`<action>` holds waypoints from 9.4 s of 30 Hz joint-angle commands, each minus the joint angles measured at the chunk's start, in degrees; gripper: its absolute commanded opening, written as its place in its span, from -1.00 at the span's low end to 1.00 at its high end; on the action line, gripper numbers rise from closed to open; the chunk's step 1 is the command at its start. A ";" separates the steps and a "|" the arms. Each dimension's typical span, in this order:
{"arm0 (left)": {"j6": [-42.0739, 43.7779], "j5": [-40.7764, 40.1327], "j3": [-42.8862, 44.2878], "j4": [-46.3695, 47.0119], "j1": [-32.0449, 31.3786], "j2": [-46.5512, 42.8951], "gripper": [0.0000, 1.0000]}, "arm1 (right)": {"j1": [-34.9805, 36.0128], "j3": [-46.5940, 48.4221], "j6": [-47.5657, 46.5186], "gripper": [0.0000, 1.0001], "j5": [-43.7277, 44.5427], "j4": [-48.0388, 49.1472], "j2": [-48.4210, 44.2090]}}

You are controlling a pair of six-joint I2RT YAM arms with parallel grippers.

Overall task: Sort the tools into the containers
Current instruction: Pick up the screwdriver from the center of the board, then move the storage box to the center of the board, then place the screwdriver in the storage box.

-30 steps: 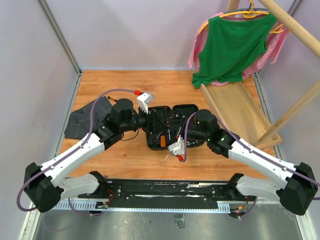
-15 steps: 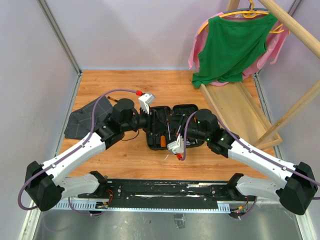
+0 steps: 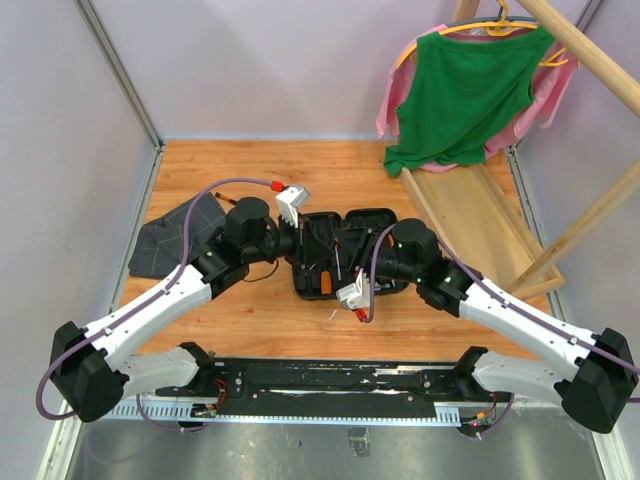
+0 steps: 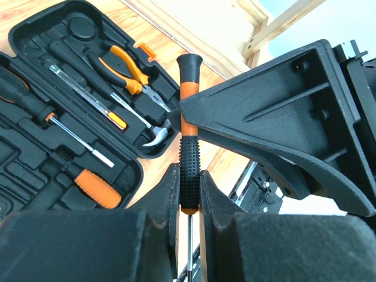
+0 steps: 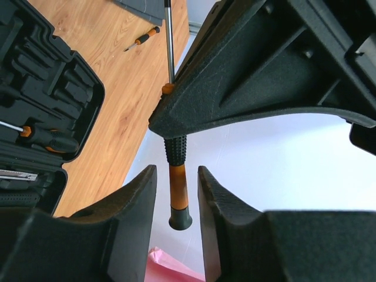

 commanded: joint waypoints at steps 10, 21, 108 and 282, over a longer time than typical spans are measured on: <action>0.84 -5.86 0.10 0.60 -0.35 -2.06 -0.99 | 1.31 -3.53 19.36 -0.19 -2.03 0.50 -9.71; 0.61 -9.22 -0.26 1.61 -0.35 -2.31 -0.99 | 1.23 -9.78 66.83 -0.04 7.11 19.62 -13.46; 0.25 -14.16 -3.08 4.90 -0.35 -5.17 0.00 | 0.76 -1.69 154.89 -0.99 37.22 24.67 6.04; -5.65 -27.71 -28.03 24.21 16.97 5.88 0.60 | -7.63 43.35 121.86 -0.48 24.46 -20.41 55.46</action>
